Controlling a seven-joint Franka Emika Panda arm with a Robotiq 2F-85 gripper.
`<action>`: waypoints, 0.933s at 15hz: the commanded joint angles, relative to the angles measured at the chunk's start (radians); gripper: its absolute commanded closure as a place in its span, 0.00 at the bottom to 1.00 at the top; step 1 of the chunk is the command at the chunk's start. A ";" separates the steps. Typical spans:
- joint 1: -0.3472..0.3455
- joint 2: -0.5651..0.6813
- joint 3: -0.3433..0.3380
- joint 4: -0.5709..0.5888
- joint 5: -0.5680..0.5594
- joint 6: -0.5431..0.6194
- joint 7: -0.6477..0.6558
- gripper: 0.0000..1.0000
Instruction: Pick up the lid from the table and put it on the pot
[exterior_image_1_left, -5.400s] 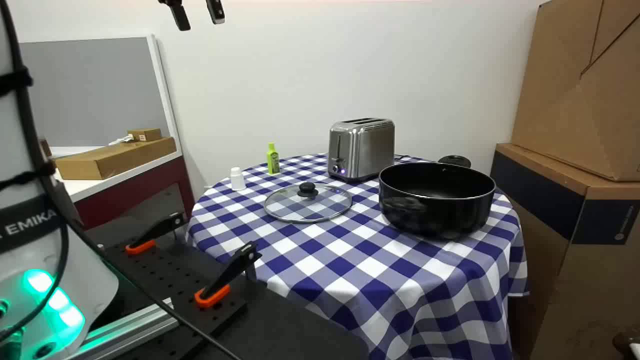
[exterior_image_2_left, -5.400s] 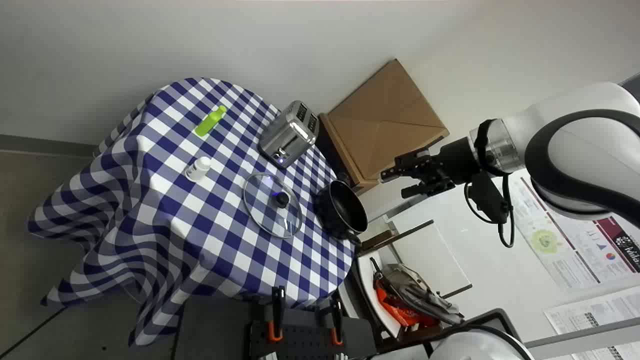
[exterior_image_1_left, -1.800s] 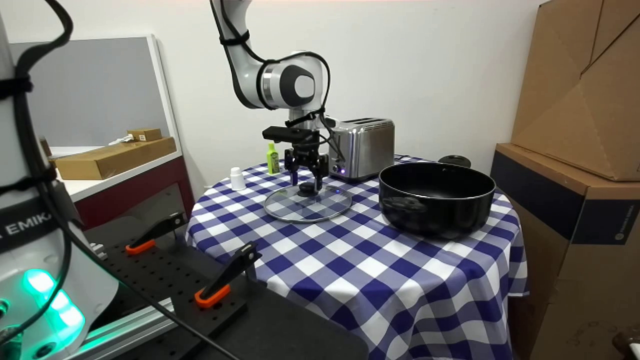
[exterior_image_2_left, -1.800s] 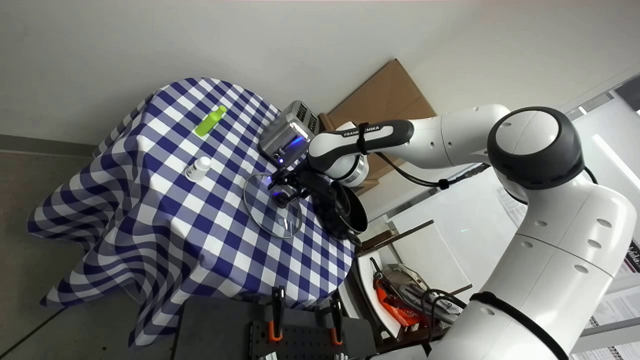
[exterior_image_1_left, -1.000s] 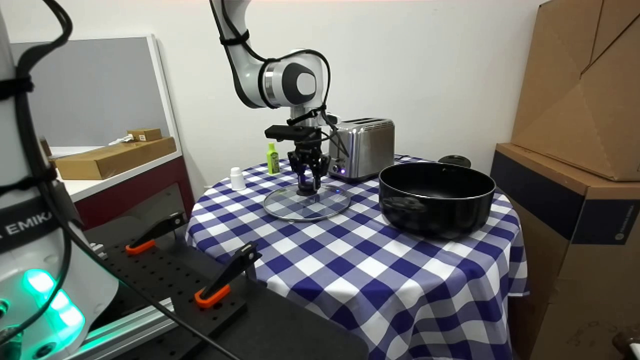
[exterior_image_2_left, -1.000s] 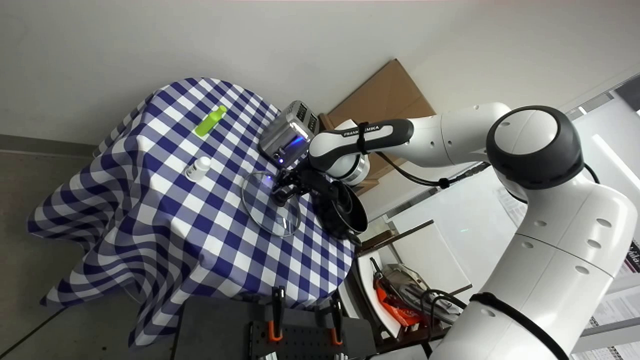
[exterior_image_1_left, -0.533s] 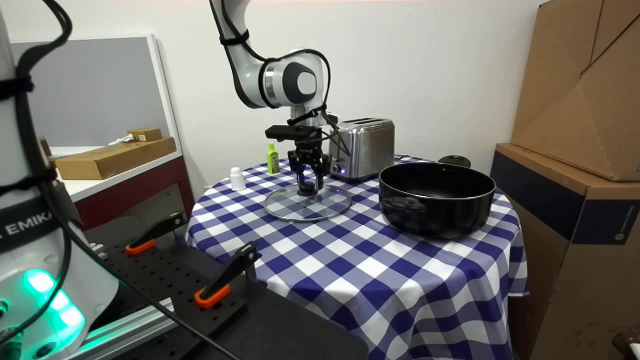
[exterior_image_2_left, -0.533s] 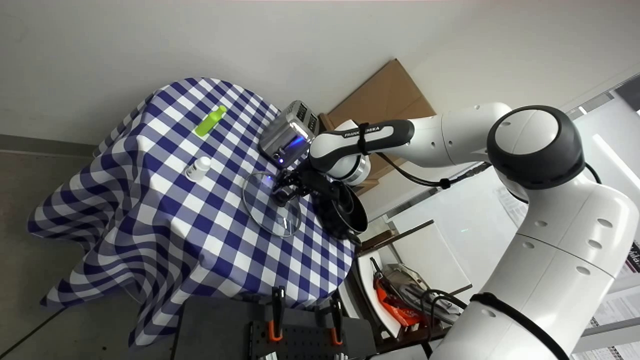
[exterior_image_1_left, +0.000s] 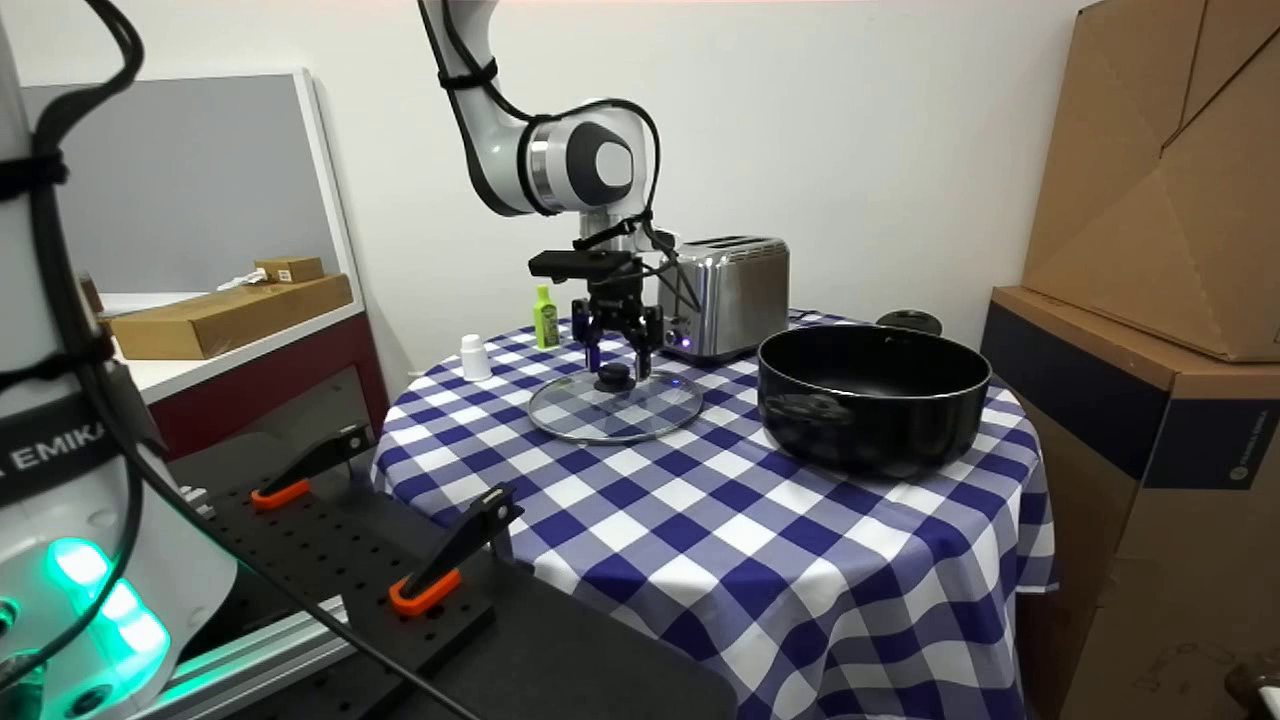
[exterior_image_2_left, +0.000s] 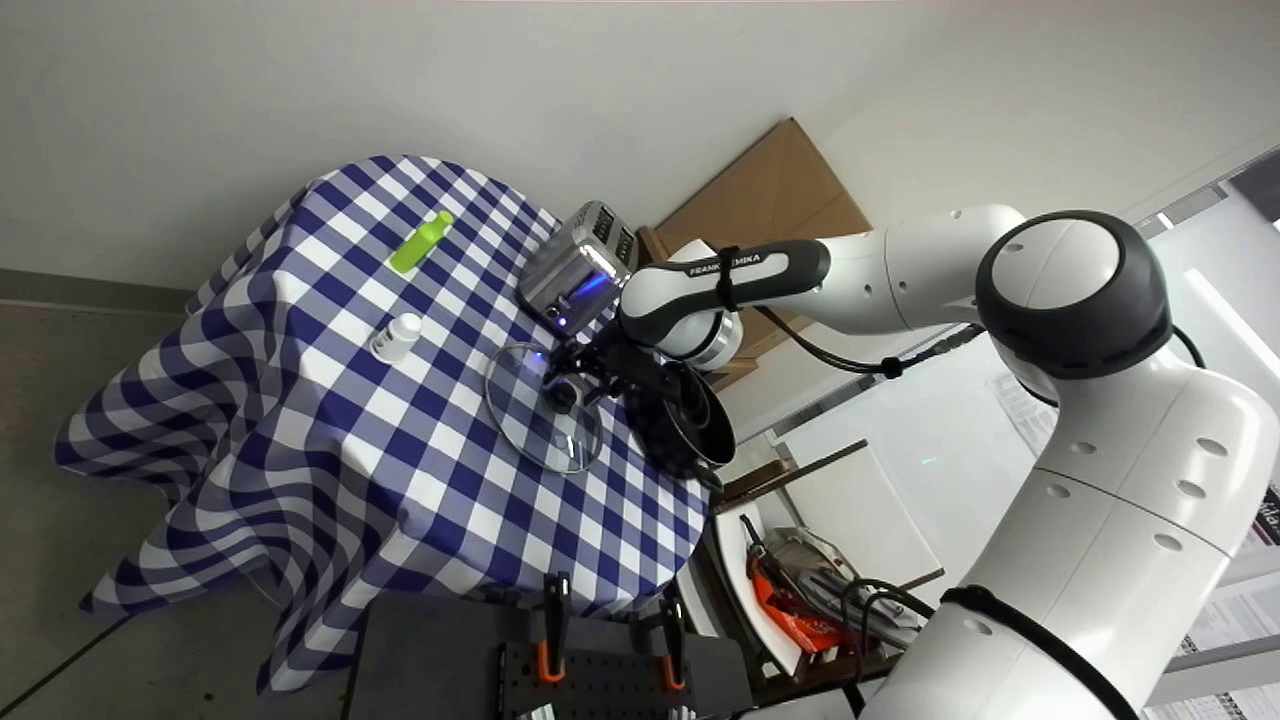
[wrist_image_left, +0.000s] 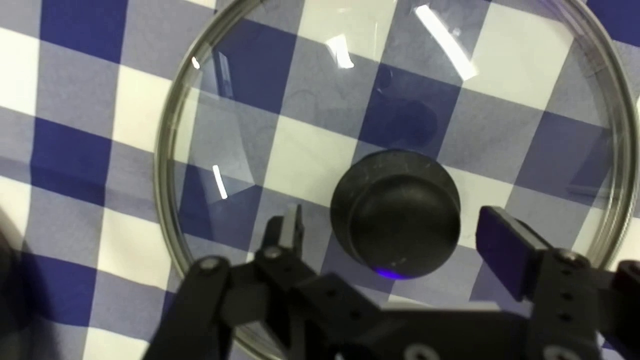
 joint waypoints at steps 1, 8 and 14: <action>0.017 -0.014 -0.013 -0.006 -0.029 -0.023 0.012 0.41; 0.021 -0.033 -0.010 -0.020 -0.033 -0.010 0.010 0.75; -0.011 -0.172 0.005 -0.080 -0.010 -0.034 -0.018 0.75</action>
